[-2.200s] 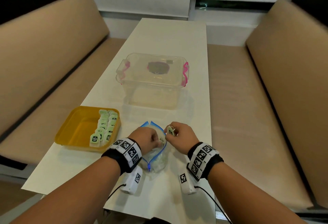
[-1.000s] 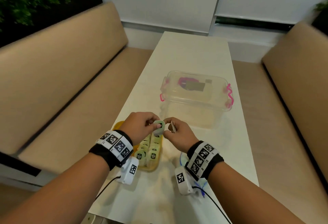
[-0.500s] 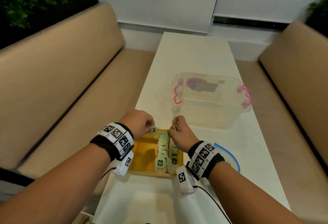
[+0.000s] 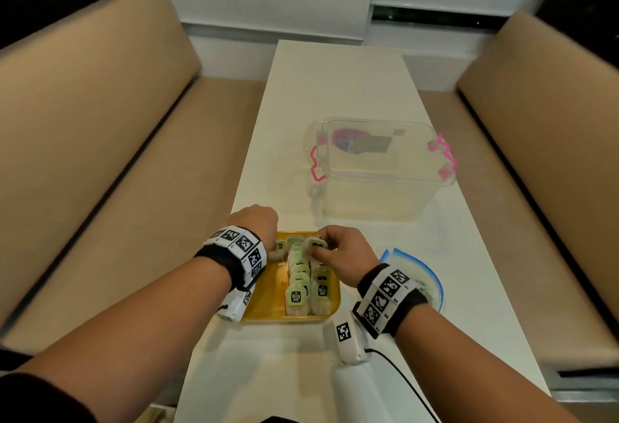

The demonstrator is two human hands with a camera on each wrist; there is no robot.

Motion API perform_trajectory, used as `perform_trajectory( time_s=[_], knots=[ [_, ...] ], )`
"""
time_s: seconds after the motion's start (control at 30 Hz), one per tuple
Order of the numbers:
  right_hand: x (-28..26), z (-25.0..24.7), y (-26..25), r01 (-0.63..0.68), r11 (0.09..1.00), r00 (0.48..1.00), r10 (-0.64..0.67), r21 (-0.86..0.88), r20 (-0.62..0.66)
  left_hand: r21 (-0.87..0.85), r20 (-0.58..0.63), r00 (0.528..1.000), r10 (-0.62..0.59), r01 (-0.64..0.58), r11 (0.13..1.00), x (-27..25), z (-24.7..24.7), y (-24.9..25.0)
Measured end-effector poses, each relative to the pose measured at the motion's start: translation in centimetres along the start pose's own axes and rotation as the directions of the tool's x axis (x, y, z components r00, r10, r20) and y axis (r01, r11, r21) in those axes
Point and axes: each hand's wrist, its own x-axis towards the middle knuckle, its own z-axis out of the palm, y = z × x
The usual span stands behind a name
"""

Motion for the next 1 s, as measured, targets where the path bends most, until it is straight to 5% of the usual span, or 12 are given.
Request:
perform_trajectory(
  time_s=[0.13,0.23,0.33,0.4,0.5,0.77,0.87,1.0],
  knots=[
    [-0.3,0.1,0.6,-0.045,0.998,0.999,0.045,0.038,-0.019,-0.028,0.001,1.0,-0.007,0.007,1.0,0.0,0.0,-0.1],
    [-0.4,0.2,0.3,-0.045,0.997,0.999,0.046,0.068,-0.017,-0.218,-0.081,0.994,0.077,-0.093,0.972,-0.8,-0.9,-0.5],
    [-0.3,0.4,-0.2,-0.038,0.995,0.999,0.038,0.095,-0.002,-0.525,-0.23,0.957,0.179,-0.276,0.805,-2.7,-2.0,-0.4],
    [-0.1,0.7,-0.4,-0.02,0.996,1.0,0.021,0.086,-0.013,-0.585,-0.226,0.938,0.263,-0.347,0.733,-3.9,-2.4,-0.1],
    [0.1,1.1,-0.6,-0.004,0.994,0.999,0.009,0.106,-0.041,-0.514,-0.236,0.916,0.325,-0.401,0.758,-4.3,-2.3,0.2],
    [0.4,0.9,-0.3,0.023,1.0,0.993,-0.026,-0.021,-0.111,-0.474,-0.254,0.943,0.213,-0.314,0.823,-3.9,-1.6,-1.6],
    [0.6,0.3,0.3,0.008,0.977,0.974,-0.055,-0.213,-0.218,-0.385,-0.171,0.972,0.16,-0.215,0.897,-3.5,-1.3,-2.3],
    [0.3,-0.4,1.2,-0.143,0.925,0.976,0.073,-0.352,-0.206,-0.228,-0.012,0.99,0.138,-0.137,0.964,-2.9,-0.4,-2.0]
  ],
)
